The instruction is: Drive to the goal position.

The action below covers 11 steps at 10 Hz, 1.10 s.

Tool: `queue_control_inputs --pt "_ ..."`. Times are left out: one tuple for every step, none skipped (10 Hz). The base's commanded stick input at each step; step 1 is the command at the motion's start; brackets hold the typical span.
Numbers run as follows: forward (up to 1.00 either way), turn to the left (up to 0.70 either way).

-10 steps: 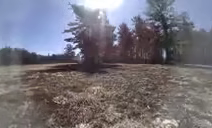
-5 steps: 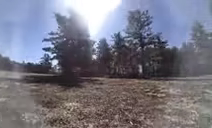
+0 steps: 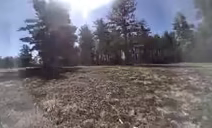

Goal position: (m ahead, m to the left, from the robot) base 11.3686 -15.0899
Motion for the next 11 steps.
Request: queue_control_inputs --pt "0.59 -0.59" --pt "0.59 -0.59" --pt "0.59 -0.59" --pt "0.59 -0.59" --pt "0.59 -0.59" --pt "0.59 -0.59" --pt "0.59 -0.17" --pt "0.59 0.00" --pt "0.59 0.00" --pt "0.59 0.00" --pt "0.63 0.00"
